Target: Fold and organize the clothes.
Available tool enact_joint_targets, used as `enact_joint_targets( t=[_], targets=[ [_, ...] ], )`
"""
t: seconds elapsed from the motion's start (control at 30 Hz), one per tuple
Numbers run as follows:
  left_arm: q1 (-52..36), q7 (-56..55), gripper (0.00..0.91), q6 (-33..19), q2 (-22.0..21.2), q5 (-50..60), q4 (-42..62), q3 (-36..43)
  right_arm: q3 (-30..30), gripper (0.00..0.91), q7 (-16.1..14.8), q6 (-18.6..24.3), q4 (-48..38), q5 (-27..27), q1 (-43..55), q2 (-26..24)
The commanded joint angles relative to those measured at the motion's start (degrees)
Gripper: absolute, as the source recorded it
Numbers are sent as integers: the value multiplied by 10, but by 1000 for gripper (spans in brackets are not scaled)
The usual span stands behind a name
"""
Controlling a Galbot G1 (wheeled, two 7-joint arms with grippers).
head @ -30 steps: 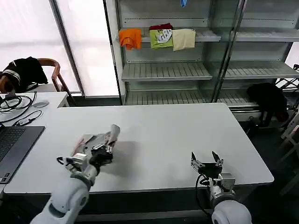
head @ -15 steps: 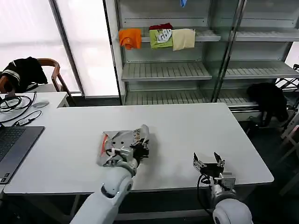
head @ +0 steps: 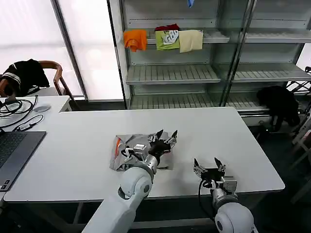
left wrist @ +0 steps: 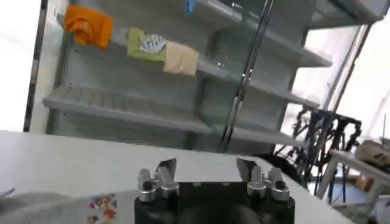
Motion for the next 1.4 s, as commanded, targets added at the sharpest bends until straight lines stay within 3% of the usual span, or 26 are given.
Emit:
enact_joint_targets(
  t=[0.03,0.13,0.2,0.37,0.53,0.73,0.97,1.07,1.2,1.4],
  targets=[
    [0,-27,907,46,56,31,-51,-36,-14,907,27,-10,-2,126,37,-1],
    [20,-29,907,112,111,71,-84,-63,-22,907,52,-20,-8,209,62,-6],
    [47,-12,907,122,145,119,-97,-85,-29,907,72,-28,-17,257,85,-7],
    [154,12,907,124,223,175,-149,-181,-51,907,98,-30,-58,302,151,-2],
    [262,27,907,124,258,190,-220,-262,-77,907,104,-30,-99,326,195,7],
    [344,26,907,124,258,161,-253,-331,-101,907,110,-29,-137,347,234,31],
    [364,20,907,124,229,116,-252,-344,-127,907,126,-29,-187,323,269,49],
    [361,19,907,123,212,115,-246,-333,-140,816,129,-30,-203,292,274,48],
    [360,21,907,122,193,126,-243,-313,-167,766,119,-30,-222,255,277,46],
    [358,24,907,119,183,152,-247,-278,-181,695,108,-30,-231,252,276,37]
  ],
)
